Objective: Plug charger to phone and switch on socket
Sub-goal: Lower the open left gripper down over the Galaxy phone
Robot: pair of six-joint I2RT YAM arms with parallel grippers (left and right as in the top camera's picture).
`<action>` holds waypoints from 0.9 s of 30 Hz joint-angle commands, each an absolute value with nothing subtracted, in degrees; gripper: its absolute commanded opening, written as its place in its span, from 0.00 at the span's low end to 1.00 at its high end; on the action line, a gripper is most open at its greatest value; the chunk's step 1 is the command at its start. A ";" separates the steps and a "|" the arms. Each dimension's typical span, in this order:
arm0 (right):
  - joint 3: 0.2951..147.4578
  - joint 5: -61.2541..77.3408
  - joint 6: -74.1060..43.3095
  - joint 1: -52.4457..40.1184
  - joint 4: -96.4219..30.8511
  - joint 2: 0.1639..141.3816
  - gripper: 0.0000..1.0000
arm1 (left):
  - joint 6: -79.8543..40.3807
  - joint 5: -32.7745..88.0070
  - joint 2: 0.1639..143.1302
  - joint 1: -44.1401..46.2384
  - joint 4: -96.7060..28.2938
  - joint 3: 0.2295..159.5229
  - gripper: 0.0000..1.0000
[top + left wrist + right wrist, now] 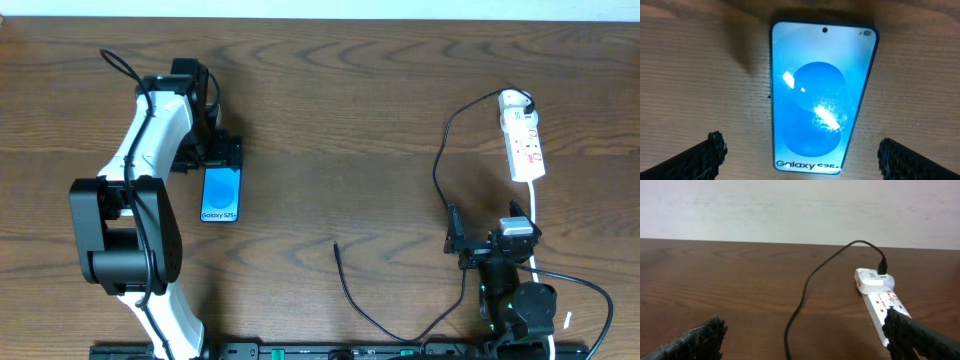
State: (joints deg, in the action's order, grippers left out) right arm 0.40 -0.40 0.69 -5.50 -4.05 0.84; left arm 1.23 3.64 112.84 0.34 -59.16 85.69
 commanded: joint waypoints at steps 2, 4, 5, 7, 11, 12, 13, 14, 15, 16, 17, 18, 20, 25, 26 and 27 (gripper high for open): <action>0.32 -0.08 1.37 -5.78 -4.29 0.49 0.99 | -0.36 4.56 113.49 0.36 -58.08 83.13 0.99; 0.32 -0.08 1.37 -5.78 -4.29 0.49 0.99 | -0.34 4.56 113.49 0.36 -57.39 82.21 0.99; 0.32 -0.08 1.37 -5.78 -4.29 0.49 0.99 | -0.34 4.56 113.49 0.36 -56.80 81.62 0.99; 0.32 -0.08 1.37 -5.78 -4.29 0.49 0.99 | -0.34 4.89 113.49 0.36 -55.70 80.64 0.99; 0.32 -0.08 1.37 -5.78 -4.29 0.49 0.99 | -0.32 5.65 113.49 0.36 -53.65 79.31 0.99; 0.32 -0.08 1.37 -5.78 -4.29 0.49 0.99 | -0.32 5.65 113.49 0.36 -53.12 79.02 0.99; 0.32 -0.08 1.37 -5.78 -4.29 0.49 0.99 | -0.32 5.63 113.49 0.36 -52.80 78.85 0.99; 0.32 -0.05 1.37 -5.78 -4.29 0.49 0.99 | -0.32 5.63 113.49 0.36 -52.34 78.65 0.99; 0.32 -0.08 1.37 -5.78 -4.29 0.49 0.99 | -0.32 5.63 113.49 0.36 -51.86 78.39 0.99; 0.32 -0.05 1.37 -5.78 -4.29 0.49 0.99 | -0.32 5.63 113.49 0.36 -51.37 78.08 0.99; 0.32 -0.08 1.37 -5.78 -4.29 0.49 0.99 | -0.32 5.63 113.49 0.36 -50.48 77.47 0.99; 0.32 -0.08 1.37 -5.78 -4.29 0.49 0.99 | -0.32 5.63 113.49 0.36 -49.95 77.10 0.99; 0.32 -0.08 1.37 -5.78 -4.29 0.49 0.99 | -0.32 5.63 113.49 0.36 -49.25 76.66 0.99; 0.32 -0.08 1.37 -5.78 -4.29 0.49 0.99 | -0.32 5.63 113.49 0.36 -48.23 76.07 0.99; 0.32 -0.08 1.37 -5.78 -4.29 0.49 0.99 | -0.32 5.63 113.49 0.36 -48.23 76.07 0.99; 0.32 -0.05 1.37 -5.78 -4.29 0.49 0.99 | -0.30 5.61 113.49 0.36 -48.21 76.07 0.99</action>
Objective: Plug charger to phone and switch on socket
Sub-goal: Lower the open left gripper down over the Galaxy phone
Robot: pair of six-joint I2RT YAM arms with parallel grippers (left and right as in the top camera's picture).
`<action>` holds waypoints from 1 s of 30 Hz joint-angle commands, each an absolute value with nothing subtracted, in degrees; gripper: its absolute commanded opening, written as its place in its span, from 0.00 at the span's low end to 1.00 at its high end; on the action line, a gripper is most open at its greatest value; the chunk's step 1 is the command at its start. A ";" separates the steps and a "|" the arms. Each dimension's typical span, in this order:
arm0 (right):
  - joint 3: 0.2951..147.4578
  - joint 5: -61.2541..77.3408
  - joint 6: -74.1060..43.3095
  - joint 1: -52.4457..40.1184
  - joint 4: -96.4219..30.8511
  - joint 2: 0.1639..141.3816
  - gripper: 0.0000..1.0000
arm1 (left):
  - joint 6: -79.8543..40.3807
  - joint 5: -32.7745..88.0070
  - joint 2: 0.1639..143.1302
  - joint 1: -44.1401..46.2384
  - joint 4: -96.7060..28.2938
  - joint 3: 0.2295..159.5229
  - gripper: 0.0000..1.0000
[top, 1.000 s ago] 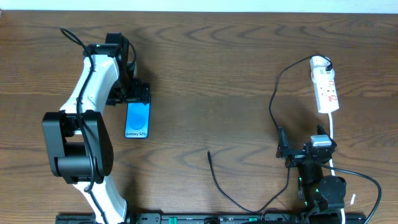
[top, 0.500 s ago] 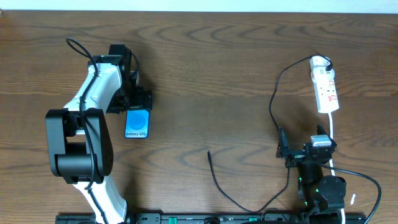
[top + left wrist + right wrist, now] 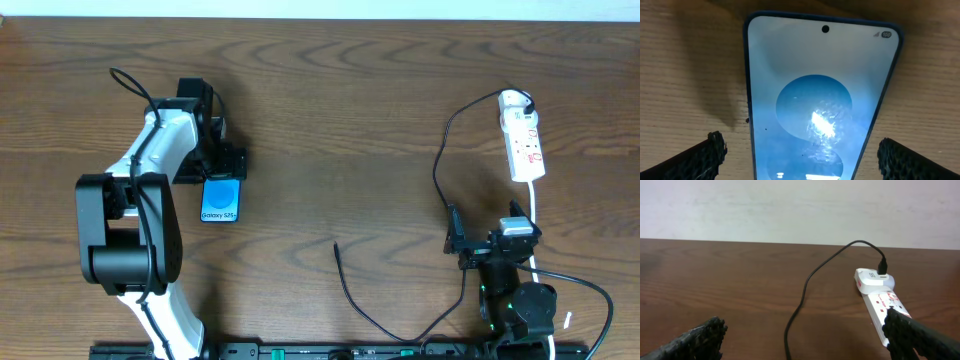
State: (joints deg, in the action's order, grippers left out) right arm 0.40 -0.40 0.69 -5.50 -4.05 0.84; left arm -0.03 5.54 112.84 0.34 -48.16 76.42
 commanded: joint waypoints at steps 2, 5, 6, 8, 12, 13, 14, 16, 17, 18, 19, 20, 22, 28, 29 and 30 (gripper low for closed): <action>0.32 -0.08 1.37 -5.78 -4.29 0.49 0.99 | -0.30 5.61 113.49 0.36 -48.07 76.07 0.99; 0.32 -0.08 1.37 -5.78 -4.29 0.49 0.99 | -0.30 5.61 113.49 0.36 -47.83 76.07 0.99; 0.32 -0.08 1.37 -5.78 -4.29 0.49 0.99 | -0.30 5.61 113.49 0.36 -47.81 76.07 0.99; 0.32 -0.08 1.37 -5.78 -4.29 0.49 0.99 | -0.30 5.61 113.49 0.36 -47.81 76.07 0.99; 0.32 -0.08 1.37 -5.78 -4.29 0.49 0.99 | -0.27 5.58 113.49 0.36 -47.83 76.05 0.99; 0.32 -0.08 1.37 -5.78 -4.29 0.49 0.99 | -0.27 5.58 113.49 0.36 -47.83 76.05 0.99; 0.32 -0.08 1.37 -5.78 -4.29 0.49 0.99 | -0.27 5.58 113.49 0.36 -47.81 76.03 0.99; 0.32 -0.08 1.37 -5.78 -4.29 0.49 0.99 | -0.27 5.58 113.49 0.36 -47.64 75.92 0.99; 0.32 -0.08 1.37 -5.78 -4.29 0.49 0.99 | -0.27 5.58 113.49 0.36 -47.55 75.85 0.99; 0.32 -0.08 1.37 -5.78 -4.29 0.49 0.99 | -0.27 5.58 113.49 0.36 -47.37 75.75 0.99; 0.32 -0.08 1.37 -5.78 -4.29 0.49 0.99 | -0.27 5.58 113.49 0.36 -47.18 75.57 1.00; 0.32 -0.08 1.37 -5.78 -4.29 0.49 0.99 | -0.27 5.61 113.49 0.36 -47.00 75.42 0.99; 0.32 -0.08 1.37 -5.78 -4.29 0.49 0.99 | -0.27 5.61 113.49 0.36 -46.61 74.87 0.99; 0.32 -0.08 1.37 -5.78 -4.29 0.49 0.99 | -0.27 5.58 113.49 0.36 -44.45 72.14 0.99; 0.32 -0.08 1.37 -5.78 -4.29 0.49 0.99 | -0.27 5.58 113.49 0.36 -43.94 71.68 0.99; 0.32 -0.08 1.37 -5.78 -4.29 0.49 0.99 | -0.27 5.58 113.49 0.36 -43.57 71.42 0.99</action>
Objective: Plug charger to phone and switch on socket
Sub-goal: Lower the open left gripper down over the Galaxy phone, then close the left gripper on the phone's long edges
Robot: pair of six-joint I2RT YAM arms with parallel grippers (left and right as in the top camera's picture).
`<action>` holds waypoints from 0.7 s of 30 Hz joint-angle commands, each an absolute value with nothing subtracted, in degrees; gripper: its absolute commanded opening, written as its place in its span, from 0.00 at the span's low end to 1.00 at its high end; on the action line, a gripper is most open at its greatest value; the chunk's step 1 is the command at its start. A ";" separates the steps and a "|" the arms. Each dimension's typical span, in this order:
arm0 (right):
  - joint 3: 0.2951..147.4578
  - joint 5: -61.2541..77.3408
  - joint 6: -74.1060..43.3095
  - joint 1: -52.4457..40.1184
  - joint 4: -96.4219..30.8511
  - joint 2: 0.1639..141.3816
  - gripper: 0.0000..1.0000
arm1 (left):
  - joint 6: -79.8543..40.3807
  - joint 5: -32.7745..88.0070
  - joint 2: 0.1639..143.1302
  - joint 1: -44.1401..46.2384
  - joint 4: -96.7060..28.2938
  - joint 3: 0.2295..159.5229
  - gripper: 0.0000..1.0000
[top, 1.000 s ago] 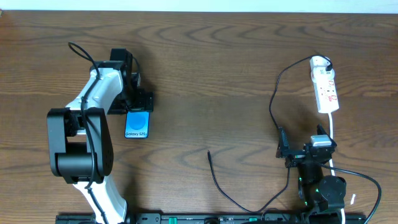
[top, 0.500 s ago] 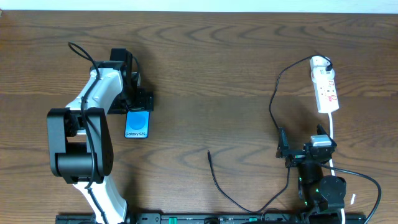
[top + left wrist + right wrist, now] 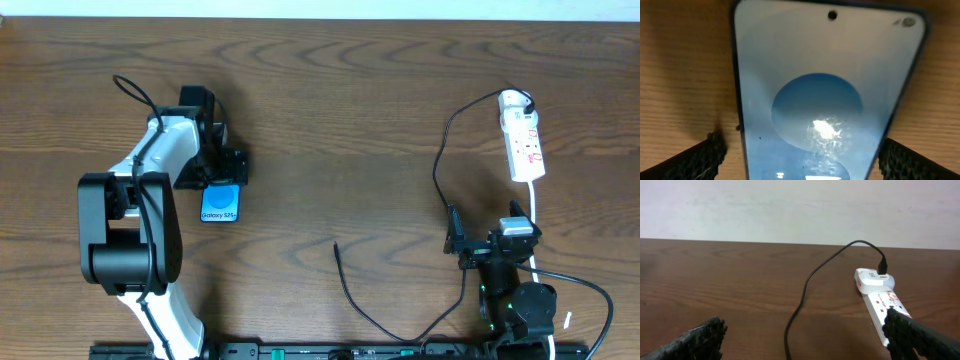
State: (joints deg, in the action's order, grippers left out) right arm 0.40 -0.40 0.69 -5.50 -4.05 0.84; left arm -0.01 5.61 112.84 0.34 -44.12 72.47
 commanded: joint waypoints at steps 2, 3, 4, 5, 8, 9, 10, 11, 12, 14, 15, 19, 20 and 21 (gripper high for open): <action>0.32 -0.08 1.37 -5.78 -4.29 0.49 0.99 | -0.16 5.56 113.49 0.36 -43.31 71.31 0.99; 0.32 -0.05 1.37 -5.78 -4.29 0.49 0.99 | -0.03 5.58 113.49 0.36 -43.13 71.31 1.00; 0.32 -0.08 1.37 -5.78 -4.29 0.49 0.99 | -0.05 5.58 113.49 0.36 -42.98 71.31 0.99; 0.32 -0.08 1.37 -5.78 -4.29 0.49 0.99 | -0.05 5.58 113.49 0.36 -42.94 71.31 0.99; 0.32 -0.08 1.37 -5.78 -4.29 0.49 0.99 | -0.05 5.58 113.49 0.36 -42.96 71.29 0.99; 0.32 -0.08 1.37 -5.78 -4.29 0.49 0.99 | -0.05 5.58 113.49 0.36 -42.96 71.26 1.00; 0.32 -0.08 1.37 -5.78 -4.29 0.49 0.99 | 0.01 5.56 113.49 0.36 -42.89 71.09 1.00; 0.32 -0.08 1.37 -5.78 -4.29 0.49 0.99 | 0.19 5.56 113.49 0.36 -42.76 70.94 0.99; 0.32 -0.08 1.37 -5.78 -4.29 0.49 0.99 | 0.40 5.54 113.49 0.36 -42.22 70.41 0.99; 0.32 -0.08 1.37 -5.78 -4.29 0.49 0.99 | 0.38 5.39 113.49 0.36 -41.47 69.71 0.99; 0.32 -0.08 1.37 -5.78 -4.29 0.49 0.99 | 0.36 5.41 113.49 0.36 -41.08 69.23 0.99; 0.32 -0.08 1.37 -5.78 -4.29 0.49 0.99 | 0.34 5.41 113.49 0.36 -40.75 67.77 0.99; 0.32 -0.08 1.37 -5.78 -4.29 0.49 0.99 | 0.36 5.41 113.49 0.36 -40.75 67.61 0.99; 0.32 -0.08 1.37 -5.78 -4.29 0.49 0.99 | 0.36 5.41 113.49 0.36 -40.75 67.55 0.99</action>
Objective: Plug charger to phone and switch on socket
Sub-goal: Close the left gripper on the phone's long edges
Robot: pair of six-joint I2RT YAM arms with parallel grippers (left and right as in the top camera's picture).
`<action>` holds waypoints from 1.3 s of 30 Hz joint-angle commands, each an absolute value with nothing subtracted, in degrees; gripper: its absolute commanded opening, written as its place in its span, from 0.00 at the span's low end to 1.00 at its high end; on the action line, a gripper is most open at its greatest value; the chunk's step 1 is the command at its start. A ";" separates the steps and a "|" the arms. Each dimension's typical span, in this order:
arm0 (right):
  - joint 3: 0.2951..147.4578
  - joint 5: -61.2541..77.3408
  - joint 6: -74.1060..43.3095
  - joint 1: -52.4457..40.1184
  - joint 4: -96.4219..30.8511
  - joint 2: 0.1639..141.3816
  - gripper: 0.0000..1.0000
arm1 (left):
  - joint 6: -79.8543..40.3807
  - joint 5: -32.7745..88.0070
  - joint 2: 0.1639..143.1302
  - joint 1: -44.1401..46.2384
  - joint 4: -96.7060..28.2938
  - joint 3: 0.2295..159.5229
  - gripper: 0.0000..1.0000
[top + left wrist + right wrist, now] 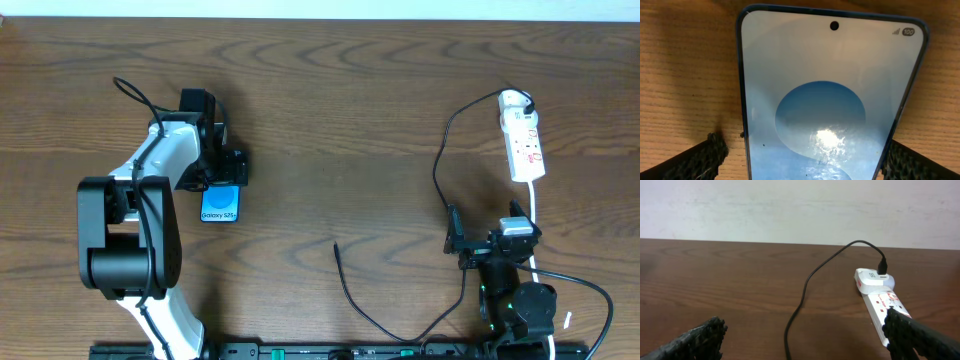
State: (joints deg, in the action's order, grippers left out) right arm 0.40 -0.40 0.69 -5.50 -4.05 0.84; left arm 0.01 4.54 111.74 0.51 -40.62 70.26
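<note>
A blue phone [220, 204] with a lit screen lies flat on the wooden table at the left; its screen [825, 100] fills the left wrist view. My left gripper [222, 176] is low over the phone's far half and open [805, 162], one finger on each side of the phone. The black charger cable [440, 170] runs from a white adapter [515, 100] on the white power strip [525, 145] to a free end [337, 247] at mid table. My right gripper [488, 240] sits open near the front edge, facing the strip [885, 305], nothing between its fingers [802, 340].
The cable [802, 295] curves across the table between the right gripper and the adapter [872, 277]. A second black lead loops by the right arm's base [590, 295]. A pale wall stands beyond the table's far edge [790, 239].
In the left wrist view the phone's top edge sits slightly lower and is sharper; the left gripper has shifted a little over it, still open. The right arm and cable have not moved.
At first my left gripper hung open well above the phone, which looked small in its view. Then it was lower, the phone larger. Then the fingers stood on either side of the phone, as they do now. The right gripper stayed still throughout.
</note>
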 commanded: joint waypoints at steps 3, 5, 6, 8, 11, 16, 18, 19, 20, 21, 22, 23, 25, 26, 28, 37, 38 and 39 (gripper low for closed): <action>0.32 -0.08 1.37 -5.78 -4.29 0.49 0.99 | 0.34 5.41 113.49 0.36 -40.42 67.55 0.99; 0.32 -0.08 1.37 -5.78 -4.29 0.49 0.99 | 0.34 5.41 113.49 0.36 -40.40 67.55 0.99; 0.32 -0.08 1.37 -5.78 -4.29 0.49 0.99 | 0.34 5.41 113.49 0.36 -40.42 67.55 0.99; 0.32 -0.08 1.37 -5.78 -4.29 0.49 0.99 | 0.34 5.41 113.49 0.36 -40.42 67.55 0.99; 0.32 -0.08 1.37 -5.78 -4.29 0.49 0.99 | 0.34 5.45 113.49 0.36 -40.62 67.55 0.99; 0.32 -0.08 1.37 -5.78 -4.29 0.49 0.99 | 0.36 5.61 113.49 0.38 -41.28 67.55 0.99; 0.32 -0.08 1.37 -5.78 -4.29 0.49 0.99 | 0.36 5.61 113.49 0.49 -41.28 67.55 1.00; 0.32 -0.08 1.37 -5.78 -4.29 0.49 0.99 | 0.38 5.58 113.49 0.62 -41.28 67.53 1.00; 0.32 -0.08 1.37 -5.78 -4.29 0.49 0.99 | 0.60 5.61 113.49 0.80 -41.25 67.53 1.00; 0.32 -0.08 1.37 -5.78 -4.29 0.49 0.99 | 0.64 5.58 113.49 1.08 -41.28 67.53 1.00; 0.32 -0.08 1.37 -5.78 -4.29 0.49 0.99 | 1.08 5.61 113.49 1.34 -41.25 67.48 1.00; 0.32 -0.08 1.37 -5.78 -4.29 0.49 0.99 | 1.50 5.58 113.49 1.74 -41.23 67.42 1.00; 0.32 -0.05 1.37 -5.78 -4.29 0.49 0.99 | 1.83 5.58 113.49 2.46 -41.04 67.33 1.00; 0.32 -0.05 1.37 -5.78 -4.29 0.49 0.99 | 1.85 5.58 113.49 2.87 -40.97 67.29 1.00; 0.32 -0.08 1.37 -5.78 -4.29 0.49 0.99 | 1.85 5.58 113.49 3.60 -40.80 67.29 1.00; 0.32 -0.08 1.37 -5.78 -4.29 0.49 0.99 | 1.80 4.03 113.49 4.25 -40.62 67.29 1.00; 0.32 -0.08 1.37 -5.78 -4.29 0.49 0.99 | 1.80 4.05 113.49 4.27 -40.62 67.29 1.00; 0.32 -0.05 1.37 -5.78 -4.29 0.49 0.99 | 1.78 4.05 113.49 4.25 -40.66 67.29 1.00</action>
State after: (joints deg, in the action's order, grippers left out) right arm 0.40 -0.40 0.69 -5.50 -4.05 0.84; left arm 1.30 3.99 111.53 3.75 -40.45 69.82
